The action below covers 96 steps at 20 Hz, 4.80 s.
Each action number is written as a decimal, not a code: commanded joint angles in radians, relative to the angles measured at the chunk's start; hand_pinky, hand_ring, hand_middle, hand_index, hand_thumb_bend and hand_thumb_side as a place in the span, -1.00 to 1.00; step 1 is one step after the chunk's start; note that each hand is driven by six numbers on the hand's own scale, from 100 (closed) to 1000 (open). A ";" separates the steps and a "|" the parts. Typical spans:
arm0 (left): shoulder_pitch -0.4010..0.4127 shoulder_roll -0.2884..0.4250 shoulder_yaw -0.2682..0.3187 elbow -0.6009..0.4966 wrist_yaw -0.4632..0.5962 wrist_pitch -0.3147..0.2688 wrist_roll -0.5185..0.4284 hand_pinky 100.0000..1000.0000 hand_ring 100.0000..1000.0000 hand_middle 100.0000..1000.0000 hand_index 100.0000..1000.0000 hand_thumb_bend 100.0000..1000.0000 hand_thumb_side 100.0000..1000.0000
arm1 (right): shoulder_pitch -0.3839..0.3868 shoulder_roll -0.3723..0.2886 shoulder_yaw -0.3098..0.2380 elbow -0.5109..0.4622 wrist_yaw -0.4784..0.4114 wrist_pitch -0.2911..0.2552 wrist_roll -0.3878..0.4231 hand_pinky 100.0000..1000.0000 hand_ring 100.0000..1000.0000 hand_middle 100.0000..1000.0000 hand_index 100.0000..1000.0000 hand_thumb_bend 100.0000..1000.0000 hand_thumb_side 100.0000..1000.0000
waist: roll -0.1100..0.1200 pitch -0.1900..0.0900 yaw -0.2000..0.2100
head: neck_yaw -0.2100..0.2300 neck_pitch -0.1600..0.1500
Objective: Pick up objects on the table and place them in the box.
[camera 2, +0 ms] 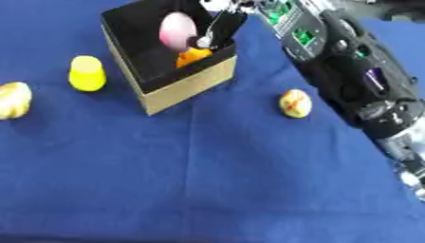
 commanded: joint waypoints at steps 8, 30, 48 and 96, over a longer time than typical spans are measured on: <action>0.000 0.020 0.004 -0.018 0.004 0.000 -0.001 0.50 0.09 0.02 0.52 -0.92 0.05 | 0.000 -0.086 -0.053 -0.117 -0.044 0.018 -0.026 0.61 0.61 0.35 0.56 -0.28 -1.00 | 0.016 -0.027 -0.020 | 0.013 0.002; 0.000 0.015 0.012 -0.018 0.002 0.000 0.002 0.50 0.09 0.02 0.52 -0.92 0.03 | 0.529 -0.431 -0.147 -0.546 -0.144 0.151 -0.036 0.62 0.61 0.33 0.52 -0.50 -1.00 | 0.052 -0.035 -0.076 | 0.043 0.002; -0.004 0.006 0.009 -0.018 0.003 0.003 -0.004 0.50 0.10 0.02 0.52 -0.93 0.04 | 0.534 -0.389 -0.126 -0.370 -0.024 0.131 -0.053 0.64 0.63 0.38 0.55 -0.55 -1.00 | 0.054 -0.014 -0.072 | 0.046 -0.013; -0.009 0.014 -0.013 -0.018 0.010 0.011 -0.040 0.50 0.10 0.02 0.52 -0.95 0.07 | 0.173 -0.227 -0.162 -0.454 -0.153 0.202 -0.098 0.51 0.36 -0.07 0.12 -0.62 -1.00 | 0.022 -0.014 -0.026 | 0.007 -0.009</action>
